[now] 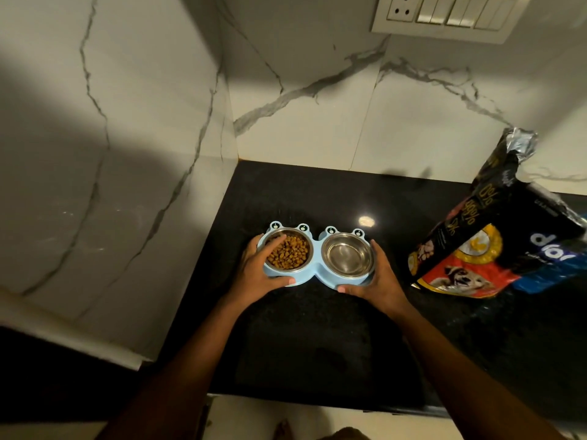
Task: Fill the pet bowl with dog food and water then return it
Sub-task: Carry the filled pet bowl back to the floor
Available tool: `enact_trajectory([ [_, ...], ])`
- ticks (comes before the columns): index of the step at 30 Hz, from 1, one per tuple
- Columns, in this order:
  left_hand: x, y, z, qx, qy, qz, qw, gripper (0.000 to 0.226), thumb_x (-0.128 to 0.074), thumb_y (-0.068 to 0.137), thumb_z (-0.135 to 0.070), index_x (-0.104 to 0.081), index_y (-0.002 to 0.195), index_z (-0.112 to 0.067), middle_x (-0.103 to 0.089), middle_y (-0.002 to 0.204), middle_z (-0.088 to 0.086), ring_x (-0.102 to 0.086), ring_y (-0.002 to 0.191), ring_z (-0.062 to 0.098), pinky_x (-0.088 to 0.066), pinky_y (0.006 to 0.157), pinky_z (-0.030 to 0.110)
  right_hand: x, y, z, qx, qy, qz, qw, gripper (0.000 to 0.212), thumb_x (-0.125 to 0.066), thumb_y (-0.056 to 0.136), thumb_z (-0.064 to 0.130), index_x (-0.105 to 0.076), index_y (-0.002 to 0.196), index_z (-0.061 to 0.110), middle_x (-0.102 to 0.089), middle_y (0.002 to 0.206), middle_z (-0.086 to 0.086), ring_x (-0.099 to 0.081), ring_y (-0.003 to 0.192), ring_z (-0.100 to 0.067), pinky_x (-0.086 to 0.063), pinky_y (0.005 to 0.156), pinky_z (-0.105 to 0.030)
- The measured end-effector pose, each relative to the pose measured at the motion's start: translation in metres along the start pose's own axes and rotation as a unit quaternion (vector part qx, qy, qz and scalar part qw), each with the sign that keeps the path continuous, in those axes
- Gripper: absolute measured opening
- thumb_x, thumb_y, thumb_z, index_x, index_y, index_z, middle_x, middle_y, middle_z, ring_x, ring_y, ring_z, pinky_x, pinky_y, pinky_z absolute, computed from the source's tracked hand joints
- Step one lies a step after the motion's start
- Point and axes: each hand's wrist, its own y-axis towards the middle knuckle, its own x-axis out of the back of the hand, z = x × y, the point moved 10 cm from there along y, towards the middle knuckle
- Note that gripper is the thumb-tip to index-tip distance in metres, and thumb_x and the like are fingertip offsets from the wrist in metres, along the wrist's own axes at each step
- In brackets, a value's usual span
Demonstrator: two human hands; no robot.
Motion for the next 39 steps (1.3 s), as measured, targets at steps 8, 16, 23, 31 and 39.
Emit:
enact_trajectory([
  [8, 0.003, -0.002, 0.012, 0.047, -0.040, -0.021, 0.998, 0.119, -0.096, 0.054, -0.025, -0.028, 0.152, -0.024, -0.030, 0.157, 0.000, -0.031, 0.143, 0.017, -0.037, 0.113, 0.038, 0.004, -0.004, 0.009, 0.031, 0.023, -0.021, 0.999, 0.111, -0.102, 0.044, 0.023, -0.042, 0.136, 0.040, -0.058, 0.128, 0.024, -0.055, 0.117, 0.013, -0.044, 0.096, -0.016],
  [16, 0.010, -0.006, 0.009, 0.086, -0.051, -0.046, 0.994, 0.121, -0.098, 0.049, -0.019, -0.033, 0.151, -0.016, -0.037, 0.155, 0.004, -0.033, 0.143, 0.021, -0.032, 0.113, 0.033, 0.009, -0.004, 0.009, 0.036, 0.023, -0.030, 0.999, 0.109, -0.103, 0.040, 0.026, -0.047, 0.134, 0.032, -0.059, 0.122, 0.023, -0.056, 0.109, 0.017, -0.045, 0.090, -0.008],
  [23, 0.012, -0.022, 0.008, 0.108, -0.054, -0.067, 0.990, 0.122, -0.099, 0.045, -0.022, -0.035, 0.149, -0.017, -0.041, 0.152, 0.003, -0.037, 0.141, 0.021, -0.038, 0.114, 0.041, 0.011, -0.004, 0.011, 0.039, 0.012, -0.012, 0.999, 0.110, -0.103, 0.040, 0.026, -0.047, 0.133, 0.036, -0.060, 0.126, 0.019, -0.057, 0.114, 0.012, -0.046, 0.093, -0.015],
  [31, 0.011, -0.035, 0.002, 0.126, -0.022, -0.075, 0.989, 0.126, -0.099, 0.046, -0.023, -0.028, 0.151, -0.017, -0.034, 0.155, 0.006, -0.031, 0.145, 0.023, -0.036, 0.115, 0.041, 0.010, -0.001, 0.007, 0.047, 0.028, 0.014, 0.998, 0.111, -0.103, 0.041, 0.016, -0.048, 0.136, 0.025, -0.061, 0.126, 0.016, -0.058, 0.109, 0.016, -0.048, 0.083, -0.005],
  [39, 0.011, -0.045, 0.009, 0.104, -0.026, -0.089, 0.990, 0.124, -0.099, 0.045, -0.025, -0.032, 0.149, -0.015, -0.039, 0.151, 0.006, -0.036, 0.141, 0.021, -0.040, 0.111, 0.039, 0.005, -0.002, -0.002, 0.049, 0.027, 0.025, 0.998, 0.119, -0.104, 0.039, 0.025, -0.044, 0.141, 0.022, -0.061, 0.133, 0.011, -0.059, 0.121, -0.001, -0.051, 0.099, -0.027],
])
